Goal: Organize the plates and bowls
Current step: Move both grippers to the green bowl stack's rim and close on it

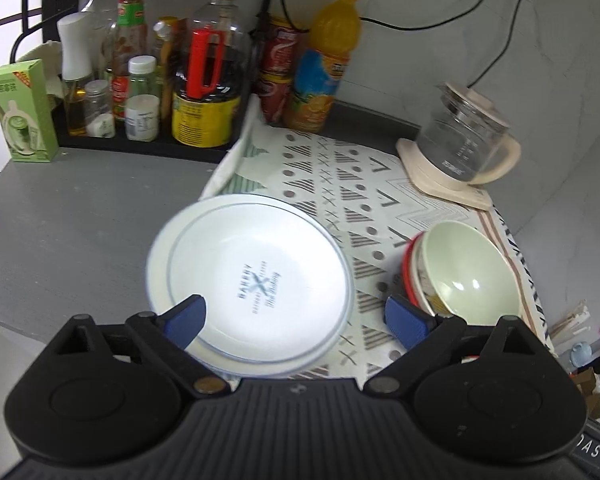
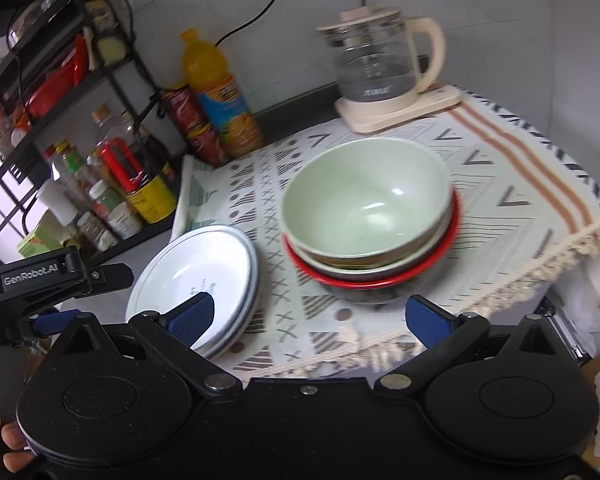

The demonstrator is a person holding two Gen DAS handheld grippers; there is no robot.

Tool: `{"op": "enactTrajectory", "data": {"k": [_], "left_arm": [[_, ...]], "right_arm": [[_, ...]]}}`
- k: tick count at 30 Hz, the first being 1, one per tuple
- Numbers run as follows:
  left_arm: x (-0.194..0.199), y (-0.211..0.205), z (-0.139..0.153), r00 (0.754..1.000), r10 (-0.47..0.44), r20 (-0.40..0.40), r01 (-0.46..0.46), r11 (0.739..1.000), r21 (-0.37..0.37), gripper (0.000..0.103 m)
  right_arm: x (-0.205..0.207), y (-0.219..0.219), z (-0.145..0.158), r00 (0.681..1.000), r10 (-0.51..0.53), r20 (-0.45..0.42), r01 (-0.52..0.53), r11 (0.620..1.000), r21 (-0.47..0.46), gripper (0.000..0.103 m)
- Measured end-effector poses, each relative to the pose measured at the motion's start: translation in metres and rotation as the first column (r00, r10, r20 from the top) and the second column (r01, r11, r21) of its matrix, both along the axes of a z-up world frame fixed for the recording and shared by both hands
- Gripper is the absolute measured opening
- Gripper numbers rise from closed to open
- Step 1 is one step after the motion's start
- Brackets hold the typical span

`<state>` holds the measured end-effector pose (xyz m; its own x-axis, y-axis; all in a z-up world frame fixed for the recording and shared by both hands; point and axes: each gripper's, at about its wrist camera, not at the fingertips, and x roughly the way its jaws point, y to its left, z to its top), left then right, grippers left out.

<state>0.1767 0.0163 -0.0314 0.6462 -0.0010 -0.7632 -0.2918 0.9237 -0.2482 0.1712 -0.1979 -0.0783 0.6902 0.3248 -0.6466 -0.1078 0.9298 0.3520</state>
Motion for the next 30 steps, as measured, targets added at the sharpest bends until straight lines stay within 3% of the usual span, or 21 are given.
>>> {"op": "enactTrajectory", "data": {"k": [18,30], "left_arm": [[0.027,-0.038,0.001,0.993,-0.119,0.015,0.119,0.993,-0.017,0.095],[0.071,-0.042,-0.011,0.983,-0.175,-0.051,0.174,0.985,-0.022,0.095]], "right_arm": [[-0.003,-0.040,0.007,0.996,-0.094,0.014,0.093,0.996,0.008,0.103],[0.022,-0.047,0.005,0.988,-0.153,0.006,0.153,0.988,0.013,0.103]]}}
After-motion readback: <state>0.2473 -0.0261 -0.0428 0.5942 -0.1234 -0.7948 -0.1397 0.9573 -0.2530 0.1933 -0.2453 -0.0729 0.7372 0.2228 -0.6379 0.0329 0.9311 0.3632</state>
